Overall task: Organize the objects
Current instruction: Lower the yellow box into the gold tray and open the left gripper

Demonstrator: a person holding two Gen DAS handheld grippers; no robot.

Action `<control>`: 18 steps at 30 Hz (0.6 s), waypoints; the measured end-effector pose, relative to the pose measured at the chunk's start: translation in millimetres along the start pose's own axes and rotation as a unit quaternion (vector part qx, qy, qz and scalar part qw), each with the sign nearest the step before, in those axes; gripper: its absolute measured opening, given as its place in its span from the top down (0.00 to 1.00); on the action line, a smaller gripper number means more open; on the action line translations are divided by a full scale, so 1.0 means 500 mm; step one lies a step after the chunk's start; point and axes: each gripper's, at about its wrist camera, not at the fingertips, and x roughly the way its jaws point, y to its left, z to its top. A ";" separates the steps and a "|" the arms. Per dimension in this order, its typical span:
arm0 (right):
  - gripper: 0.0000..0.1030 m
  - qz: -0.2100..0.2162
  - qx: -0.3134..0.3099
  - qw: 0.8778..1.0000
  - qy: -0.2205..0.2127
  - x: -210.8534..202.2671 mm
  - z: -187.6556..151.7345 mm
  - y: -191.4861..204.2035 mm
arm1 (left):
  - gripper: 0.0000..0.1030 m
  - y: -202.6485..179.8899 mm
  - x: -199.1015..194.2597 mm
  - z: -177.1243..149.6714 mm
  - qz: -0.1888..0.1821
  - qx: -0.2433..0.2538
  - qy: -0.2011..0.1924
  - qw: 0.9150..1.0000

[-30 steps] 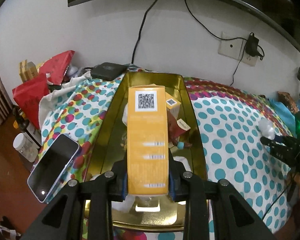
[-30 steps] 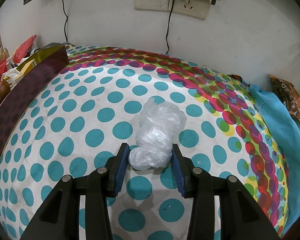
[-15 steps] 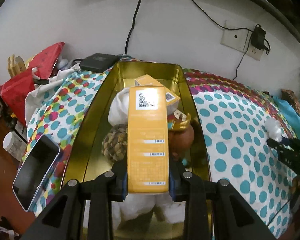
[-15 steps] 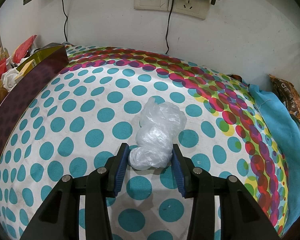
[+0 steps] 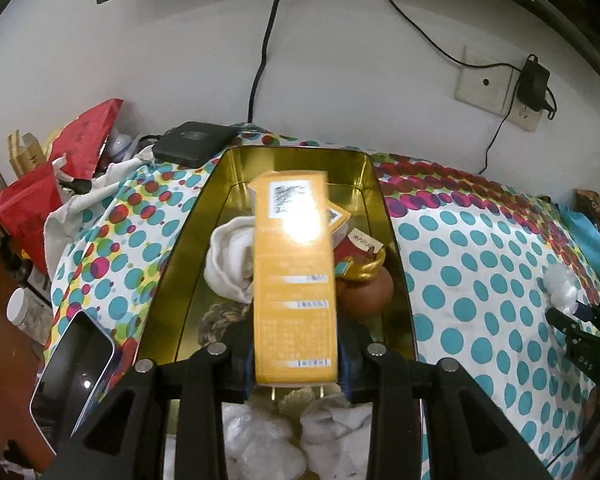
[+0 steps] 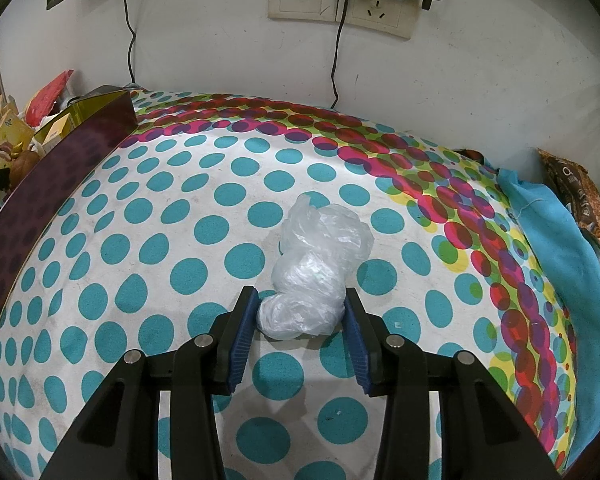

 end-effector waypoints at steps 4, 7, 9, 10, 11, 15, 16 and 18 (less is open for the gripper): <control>0.61 -0.001 0.000 1.000 0.000 0.001 0.001 -0.002 | 0.55 0.003 -0.013 -0.008 0.026 0.007 -0.004 1.000; 0.61 0.000 0.001 1.000 0.000 0.001 0.000 -0.001 | 0.46 0.011 -0.026 -0.015 0.019 -0.002 0.000 1.000; 0.61 -0.001 0.000 1.000 0.000 0.001 0.000 0.000 | 0.45 0.016 -0.038 -0.021 0.018 -0.006 -0.001 1.000; 0.61 -0.002 0.000 1.000 0.000 0.002 0.000 -0.001 | 0.44 0.020 -0.045 -0.026 0.021 -0.007 0.000 1.000; 0.61 -0.002 0.000 1.000 0.000 0.002 0.000 -0.003 | 0.43 0.022 -0.051 -0.029 0.023 -0.006 -0.001 1.000; 0.61 -0.004 -0.002 1.000 -0.001 0.002 -0.001 -0.003 | 0.43 0.031 -0.087 -0.045 0.032 -0.007 -0.010 0.999; 0.61 -0.005 -0.001 1.000 -0.001 0.002 -0.001 -0.003 | 0.43 0.033 -0.095 -0.048 0.032 -0.006 -0.011 0.999; 0.62 -0.005 -0.002 1.000 -0.001 0.001 -0.001 -0.002 | 0.42 0.035 -0.111 -0.055 0.032 -0.005 -0.016 0.999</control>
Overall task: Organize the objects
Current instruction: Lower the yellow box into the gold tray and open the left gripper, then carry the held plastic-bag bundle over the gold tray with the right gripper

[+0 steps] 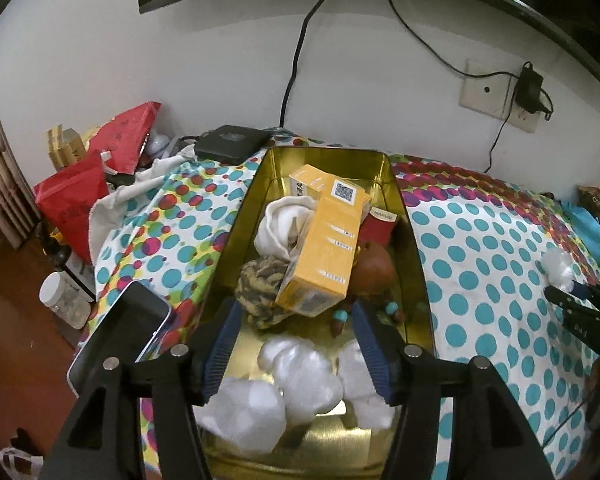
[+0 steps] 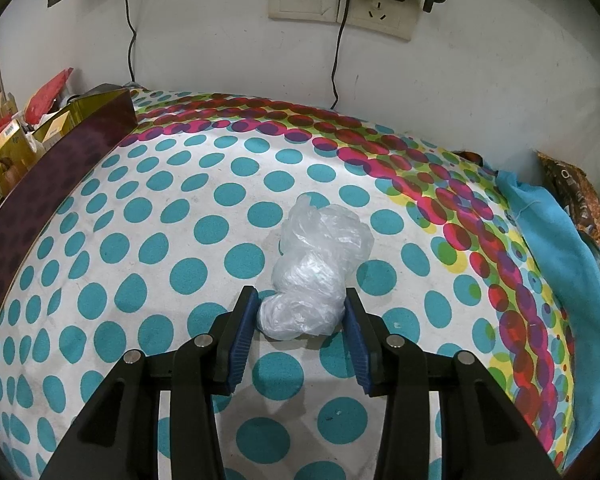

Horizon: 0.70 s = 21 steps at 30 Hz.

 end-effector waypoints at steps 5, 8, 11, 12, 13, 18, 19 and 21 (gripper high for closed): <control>0.64 -0.010 -0.011 1.000 -0.003 -0.003 0.000 0.010 | 0.42 0.002 -0.042 -0.020 0.003 0.007 -0.016 1.000; 0.64 -0.016 -0.019 1.000 -0.005 -0.006 -0.001 0.020 | 0.42 0.005 -0.057 -0.027 0.010 0.012 -0.024 1.000; 0.64 -0.019 -0.022 1.000 -0.006 -0.007 -0.001 0.022 | 0.42 0.019 -0.066 -0.032 0.008 0.005 -0.026 1.000; 0.64 -0.018 -0.023 1.000 -0.007 -0.007 -0.001 0.022 | 0.42 0.024 -0.068 -0.032 0.008 0.003 -0.027 1.000; 0.64 -0.018 -0.023 1.000 -0.007 -0.007 0.000 0.021 | 0.42 0.031 -0.071 -0.033 0.012 0.001 -0.029 1.000; 0.64 -0.010 0.004 1.000 -0.014 -0.018 0.009 0.026 | 0.42 0.067 -0.077 -0.039 0.024 -0.015 -0.030 0.999; 0.64 -0.004 0.008 1.000 -0.018 -0.025 0.013 0.031 | 0.42 0.073 -0.078 -0.040 0.023 -0.017 -0.031 0.999; 0.64 0.014 0.013 0.999 -0.031 -0.047 0.027 0.052 | 0.42 0.091 -0.083 -0.045 0.023 -0.027 -0.032 0.999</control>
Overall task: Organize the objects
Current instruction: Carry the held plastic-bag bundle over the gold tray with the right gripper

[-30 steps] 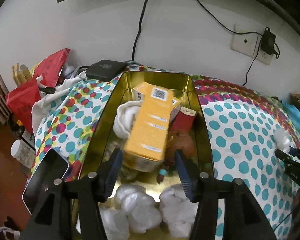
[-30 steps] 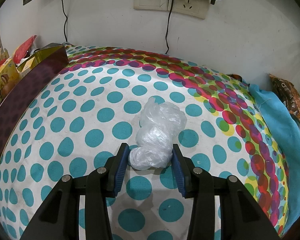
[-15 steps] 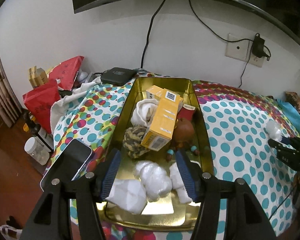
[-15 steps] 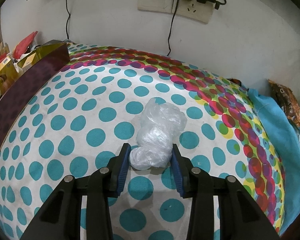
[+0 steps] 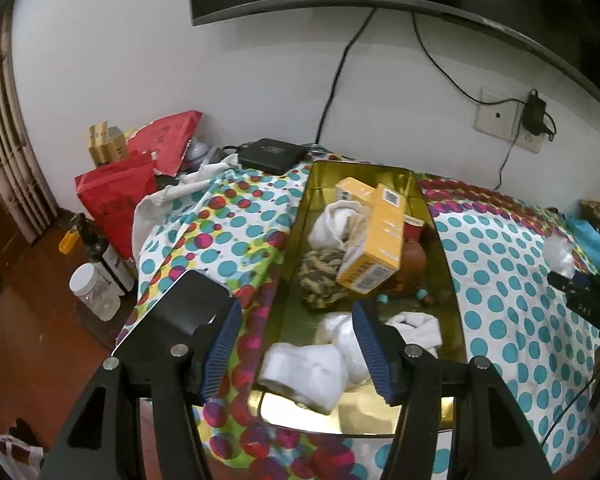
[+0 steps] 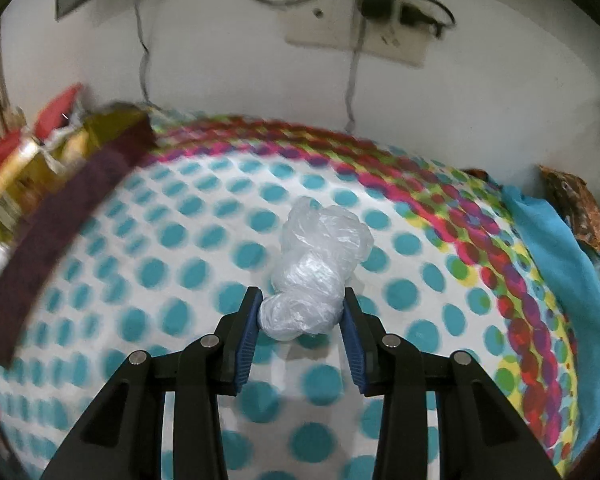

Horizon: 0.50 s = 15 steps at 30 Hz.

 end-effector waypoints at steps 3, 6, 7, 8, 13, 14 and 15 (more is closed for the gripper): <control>0.64 0.026 -0.011 0.999 -0.027 -0.045 0.027 0.054 | 0.42 0.021 -0.005 -0.004 -0.004 -0.012 0.000 1.000; 0.64 0.065 -0.028 0.996 -0.050 -0.095 0.053 0.124 | 0.42 0.035 -0.013 -0.007 -0.006 -0.019 -0.003 1.000; 0.64 0.081 -0.034 0.995 -0.052 -0.108 0.059 0.148 | 0.42 0.039 -0.015 -0.008 -0.007 -0.020 -0.004 1.000; 0.64 0.097 -0.041 0.993 -0.054 -0.124 0.065 0.178 | 0.42 0.043 -0.018 -0.009 -0.008 -0.020 -0.005 1.000; 0.64 0.155 -0.076 0.984 -0.052 -0.165 0.073 0.290 | 0.42 0.061 -0.029 -0.013 -0.013 -0.023 -0.009 1.000; 0.64 0.164 -0.085 0.982 -0.045 -0.166 0.070 0.316 | 0.42 0.067 -0.031 -0.014 -0.014 -0.025 -0.009 1.000; 0.64 0.169 -0.090 0.981 -0.040 -0.166 0.067 0.333 | 0.42 0.072 -0.031 -0.014 -0.014 -0.027 -0.010 0.999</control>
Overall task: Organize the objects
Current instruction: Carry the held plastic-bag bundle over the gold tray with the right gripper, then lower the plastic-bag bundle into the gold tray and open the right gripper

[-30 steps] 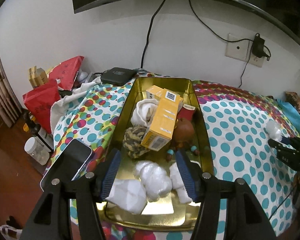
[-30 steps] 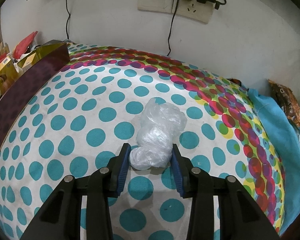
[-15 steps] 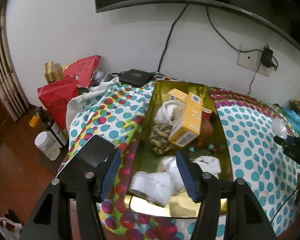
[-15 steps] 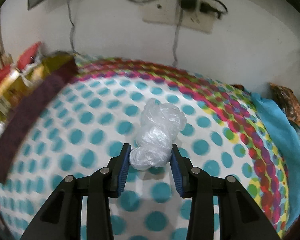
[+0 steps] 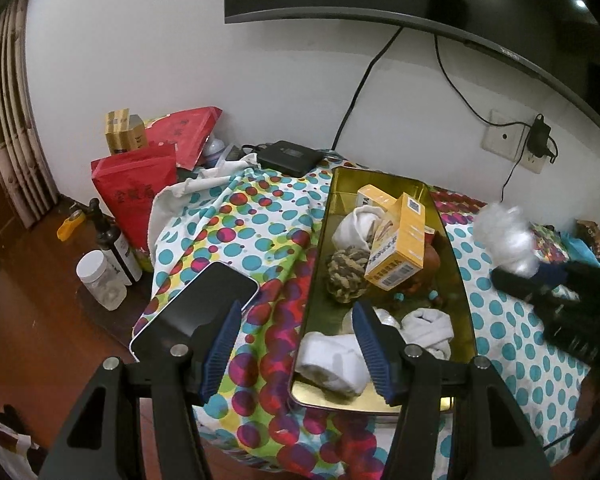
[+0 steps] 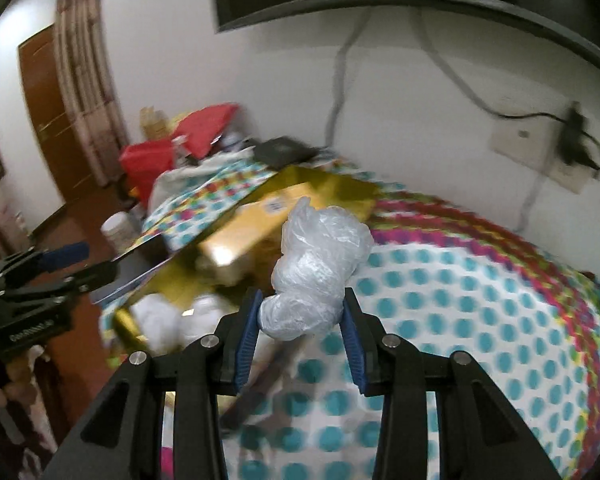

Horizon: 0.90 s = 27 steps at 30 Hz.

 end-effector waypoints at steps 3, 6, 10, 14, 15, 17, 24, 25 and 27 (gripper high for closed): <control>0.64 0.008 -0.013 1.000 0.017 0.023 -0.011 0.046 | 0.42 0.015 -0.002 -0.003 -0.001 -0.005 0.001 1.000; 0.64 0.012 -0.012 0.999 0.035 0.045 -0.028 0.072 | 0.42 0.025 -0.001 -0.007 -0.001 -0.008 0.003 1.000; 0.64 0.004 -0.013 0.998 0.054 0.069 -0.043 0.085 | 0.42 0.031 0.002 -0.010 -0.007 -0.011 0.007 1.000; 0.64 -0.011 -0.009 0.998 0.068 0.090 -0.042 0.086 | 0.42 0.030 0.005 -0.012 -0.012 -0.007 0.009 1.000; 0.64 -0.015 -0.008 0.997 0.070 0.096 -0.039 0.086 | 0.42 0.030 0.005 -0.012 -0.013 -0.006 0.009 1.000; 0.64 -0.022 -0.004 0.997 0.071 0.107 -0.033 0.085 | 0.42 0.030 0.005 -0.014 -0.013 -0.005 0.010 1.000; 0.64 -0.070 -0.028 0.994 0.081 0.143 -0.017 0.097 | 0.42 0.042 0.008 -0.013 -0.008 -0.009 0.012 1.000; 0.64 -0.076 -0.030 0.993 0.082 0.146 -0.015 0.097 | 0.42 0.044 0.008 -0.013 -0.008 -0.010 0.013 1.000; 0.64 -0.083 -0.030 0.993 0.083 0.155 -0.008 0.097 | 0.42 0.049 0.009 -0.013 -0.006 -0.014 0.014 1.000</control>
